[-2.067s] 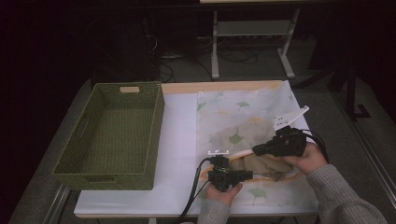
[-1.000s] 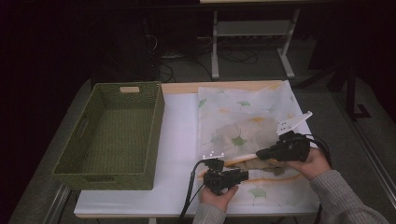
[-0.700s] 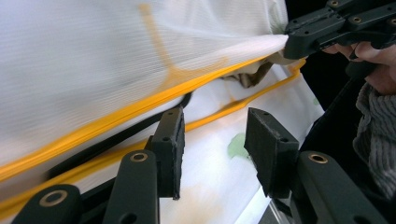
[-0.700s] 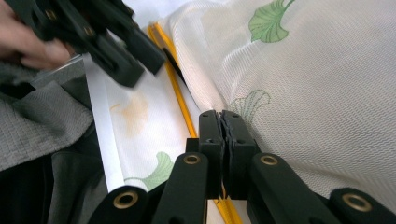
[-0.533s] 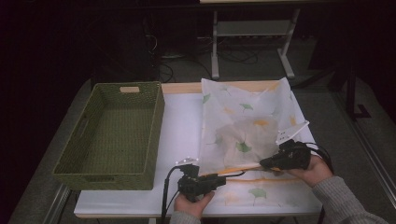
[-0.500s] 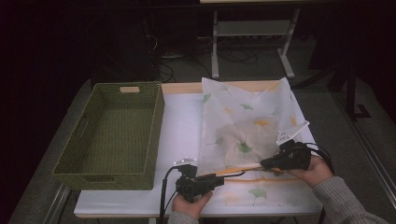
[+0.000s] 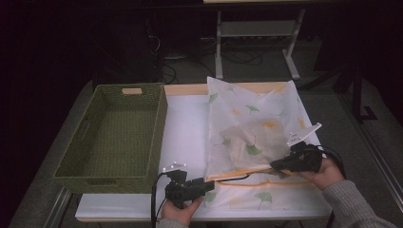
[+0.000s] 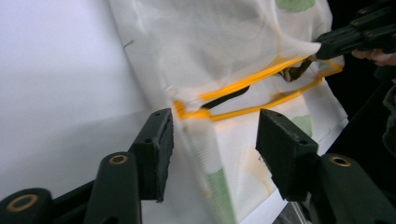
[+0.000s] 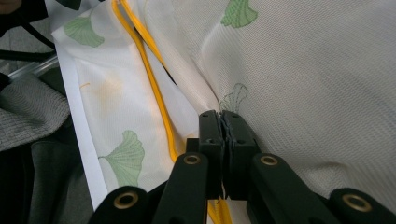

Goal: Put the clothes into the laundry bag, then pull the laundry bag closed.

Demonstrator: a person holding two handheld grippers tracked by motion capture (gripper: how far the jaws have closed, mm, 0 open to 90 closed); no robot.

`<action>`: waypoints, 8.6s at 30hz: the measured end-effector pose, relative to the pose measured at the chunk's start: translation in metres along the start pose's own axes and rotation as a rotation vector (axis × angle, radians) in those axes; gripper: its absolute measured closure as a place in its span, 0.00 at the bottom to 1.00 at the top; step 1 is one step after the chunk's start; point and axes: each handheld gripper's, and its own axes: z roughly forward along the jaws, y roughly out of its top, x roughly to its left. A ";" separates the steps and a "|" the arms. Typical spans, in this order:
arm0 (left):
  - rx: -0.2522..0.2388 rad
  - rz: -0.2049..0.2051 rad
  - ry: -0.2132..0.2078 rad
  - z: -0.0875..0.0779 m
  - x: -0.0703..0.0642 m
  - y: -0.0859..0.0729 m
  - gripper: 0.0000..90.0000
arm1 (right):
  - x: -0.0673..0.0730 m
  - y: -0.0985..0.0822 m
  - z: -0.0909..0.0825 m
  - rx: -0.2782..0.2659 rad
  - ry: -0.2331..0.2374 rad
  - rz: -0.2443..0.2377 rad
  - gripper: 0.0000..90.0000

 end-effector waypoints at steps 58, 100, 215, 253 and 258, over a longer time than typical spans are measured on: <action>0.044 -0.013 -0.141 0.001 0.015 0.003 0.94 | 0.067 0.099 0.045 -0.018 0.109 -0.175 0.75; 0.037 0.056 -0.147 0.000 0.014 0.007 0.97 | 0.067 0.141 0.112 0.172 0.275 -0.101 0.92; -0.031 0.014 -0.112 -0.011 0.017 0.018 0.96 | 0.047 0.054 0.042 0.007 0.170 0.078 1.00; -0.020 0.028 -0.104 -0.011 0.016 0.019 0.96 | 0.043 0.034 0.025 -0.023 0.148 0.107 1.00; -0.021 0.024 -0.103 -0.011 0.016 0.018 0.96 | 0.042 0.032 0.023 -0.022 0.143 0.110 1.00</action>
